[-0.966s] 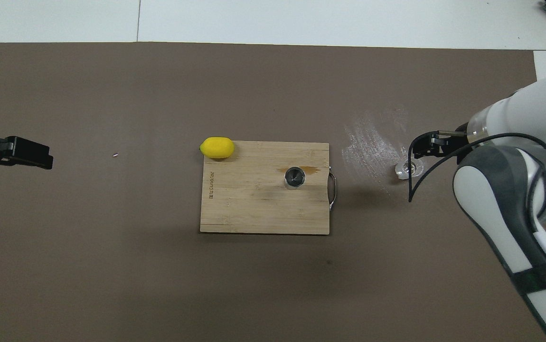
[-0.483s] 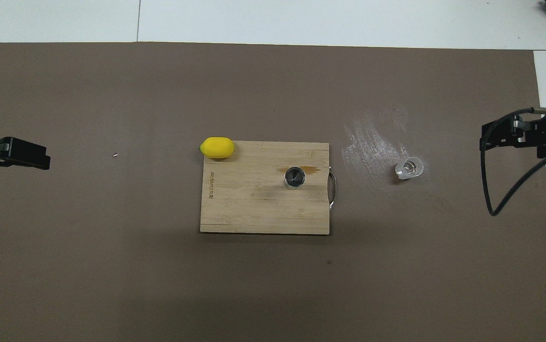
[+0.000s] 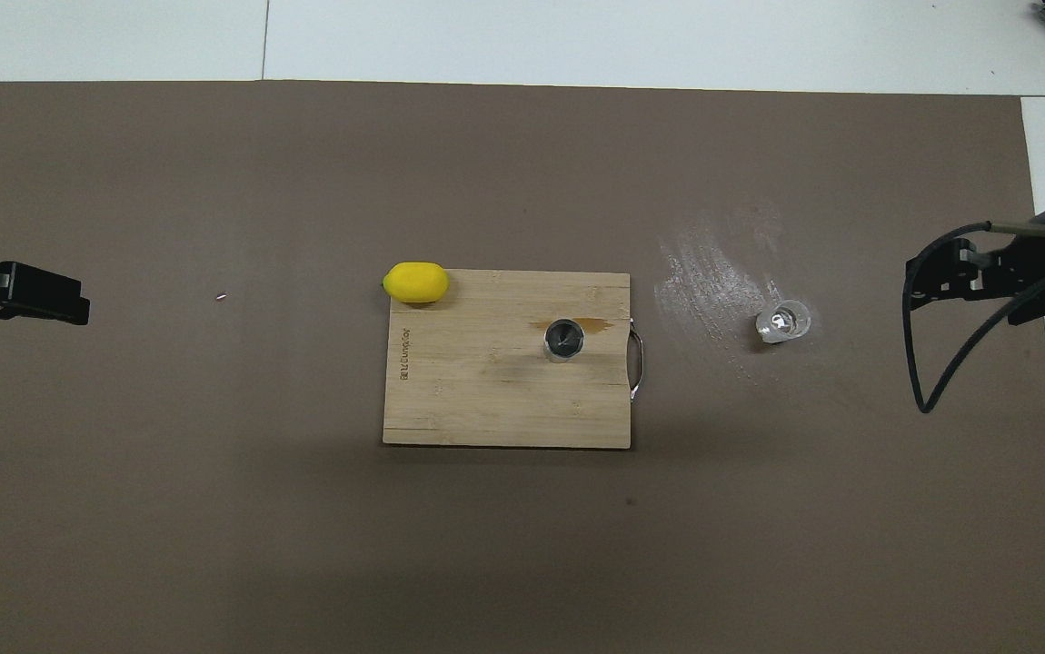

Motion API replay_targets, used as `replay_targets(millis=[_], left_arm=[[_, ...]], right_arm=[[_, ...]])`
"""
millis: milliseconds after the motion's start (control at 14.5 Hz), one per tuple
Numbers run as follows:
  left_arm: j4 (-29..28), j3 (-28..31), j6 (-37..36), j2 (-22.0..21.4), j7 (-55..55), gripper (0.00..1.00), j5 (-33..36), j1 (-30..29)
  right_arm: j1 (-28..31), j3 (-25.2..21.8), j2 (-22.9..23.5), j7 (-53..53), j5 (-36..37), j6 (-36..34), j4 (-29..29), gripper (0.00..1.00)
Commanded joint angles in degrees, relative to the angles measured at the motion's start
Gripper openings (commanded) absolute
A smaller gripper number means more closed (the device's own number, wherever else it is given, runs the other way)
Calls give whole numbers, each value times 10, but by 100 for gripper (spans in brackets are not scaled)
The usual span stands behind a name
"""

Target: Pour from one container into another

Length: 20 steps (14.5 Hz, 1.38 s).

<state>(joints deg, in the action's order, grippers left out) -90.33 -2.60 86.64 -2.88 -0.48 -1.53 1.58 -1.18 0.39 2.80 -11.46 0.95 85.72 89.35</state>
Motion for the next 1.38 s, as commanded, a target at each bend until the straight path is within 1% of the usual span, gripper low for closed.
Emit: replay_targets(millis=[0, 276, 414, 621, 966, 1310], left_arm=[[-9, -2, -6, -10, 5, 100, -7, -6], [-21, -3, -3, -16, 5, 100, -7, -4], [-22, -2, -3, -17, 5, 100, -7, 0], [-22, -2, -12, -17, 1, 100, -7, 3], [-21, 0, -12, -17, 0, 100, -7, -5], [-21, 0, -12, -17, 0, 100, -7, -3]], right_arm=[[8, 3, -30, 4, -16, 13, 37, 100], [10, 1, -48, 6, -15, 18, 51, 100], [14, 1, -44, 8, -7, 30, 49, 100], [12, 1, -44, 5, -5, 29, 49, 100], [11, 1, -44, 17, -3, 43, 48, 100], [10, 1, -44, 11, -3, 38, 49, 100]])
